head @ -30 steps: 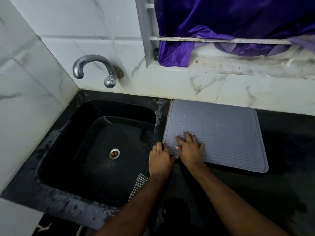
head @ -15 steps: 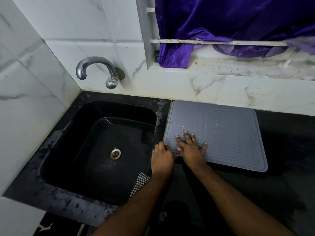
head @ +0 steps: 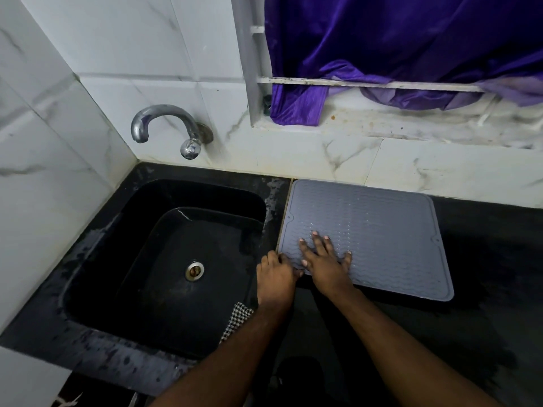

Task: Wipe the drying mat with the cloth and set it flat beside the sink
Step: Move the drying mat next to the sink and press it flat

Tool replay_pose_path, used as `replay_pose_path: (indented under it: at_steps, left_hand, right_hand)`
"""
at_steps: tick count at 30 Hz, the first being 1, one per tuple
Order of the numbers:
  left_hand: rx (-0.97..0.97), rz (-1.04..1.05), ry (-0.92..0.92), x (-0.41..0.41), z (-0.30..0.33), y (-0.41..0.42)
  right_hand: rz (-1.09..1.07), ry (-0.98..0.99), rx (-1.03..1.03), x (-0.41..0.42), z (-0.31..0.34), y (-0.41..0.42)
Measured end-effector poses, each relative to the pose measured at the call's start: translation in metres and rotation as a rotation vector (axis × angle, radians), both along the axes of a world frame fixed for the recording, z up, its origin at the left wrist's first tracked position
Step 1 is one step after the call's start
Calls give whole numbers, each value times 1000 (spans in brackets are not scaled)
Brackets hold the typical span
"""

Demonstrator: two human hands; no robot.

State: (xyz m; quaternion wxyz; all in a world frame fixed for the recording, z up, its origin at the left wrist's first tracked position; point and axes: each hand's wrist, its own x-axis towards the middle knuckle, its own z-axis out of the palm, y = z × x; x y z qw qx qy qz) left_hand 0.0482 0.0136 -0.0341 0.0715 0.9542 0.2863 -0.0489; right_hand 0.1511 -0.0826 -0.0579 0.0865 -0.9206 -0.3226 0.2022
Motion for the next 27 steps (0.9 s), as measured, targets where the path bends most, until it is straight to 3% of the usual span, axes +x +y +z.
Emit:
replay_pose_path:
  at_steps: [18,21,24,27]
  left_hand:
    - [61,3,8,0,-4,0]
    - [66,46,-88,2,-1,0]
    - [-62,30,-275,12,-2,5]
    - [-168,-88,-288,29,-7,14]
  right_hand:
    - [48,58,1,6,0,-2]
    - [-4,1,111,14,12,-8]
    - [-95,-61,264,34,23,-16]
    - [-188,-117,210,57,26,-26]
